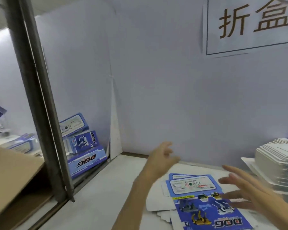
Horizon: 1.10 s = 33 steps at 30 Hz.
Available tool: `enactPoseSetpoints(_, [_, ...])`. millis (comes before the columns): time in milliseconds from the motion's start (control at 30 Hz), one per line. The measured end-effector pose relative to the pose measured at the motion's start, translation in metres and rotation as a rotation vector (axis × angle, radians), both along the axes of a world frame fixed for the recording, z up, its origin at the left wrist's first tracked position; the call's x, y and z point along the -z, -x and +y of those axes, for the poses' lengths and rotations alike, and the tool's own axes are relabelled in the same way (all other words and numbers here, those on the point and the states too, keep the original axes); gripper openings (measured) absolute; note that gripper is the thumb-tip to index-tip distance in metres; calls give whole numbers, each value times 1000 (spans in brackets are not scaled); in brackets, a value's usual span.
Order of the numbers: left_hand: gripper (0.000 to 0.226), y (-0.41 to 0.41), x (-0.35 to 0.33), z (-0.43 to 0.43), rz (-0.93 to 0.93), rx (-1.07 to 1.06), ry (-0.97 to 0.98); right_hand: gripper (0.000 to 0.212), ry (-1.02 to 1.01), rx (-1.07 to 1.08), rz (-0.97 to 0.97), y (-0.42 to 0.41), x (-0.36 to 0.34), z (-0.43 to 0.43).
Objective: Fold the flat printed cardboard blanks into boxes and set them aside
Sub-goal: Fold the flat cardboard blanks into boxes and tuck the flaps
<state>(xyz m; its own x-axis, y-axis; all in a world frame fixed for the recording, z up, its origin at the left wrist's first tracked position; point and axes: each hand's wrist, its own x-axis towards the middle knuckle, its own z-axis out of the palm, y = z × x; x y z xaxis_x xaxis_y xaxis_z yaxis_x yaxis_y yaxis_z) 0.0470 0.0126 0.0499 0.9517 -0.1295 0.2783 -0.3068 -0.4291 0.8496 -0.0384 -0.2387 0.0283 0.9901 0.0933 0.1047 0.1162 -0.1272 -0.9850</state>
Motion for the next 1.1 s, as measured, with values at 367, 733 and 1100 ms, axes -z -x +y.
enactPoseSetpoints(367, [83,8,94,-75,422,343,-910,20,412,20,52,-2,14,6])
enactPoseSetpoints(733, [29,49,26,-60,-248,68,-868,48,371,440,-333,2,6,-1])
enactPoseSetpoints(1100, [32,69,-19,-48,-353,30,472,41,-307,216,-209,16,-24,-10])
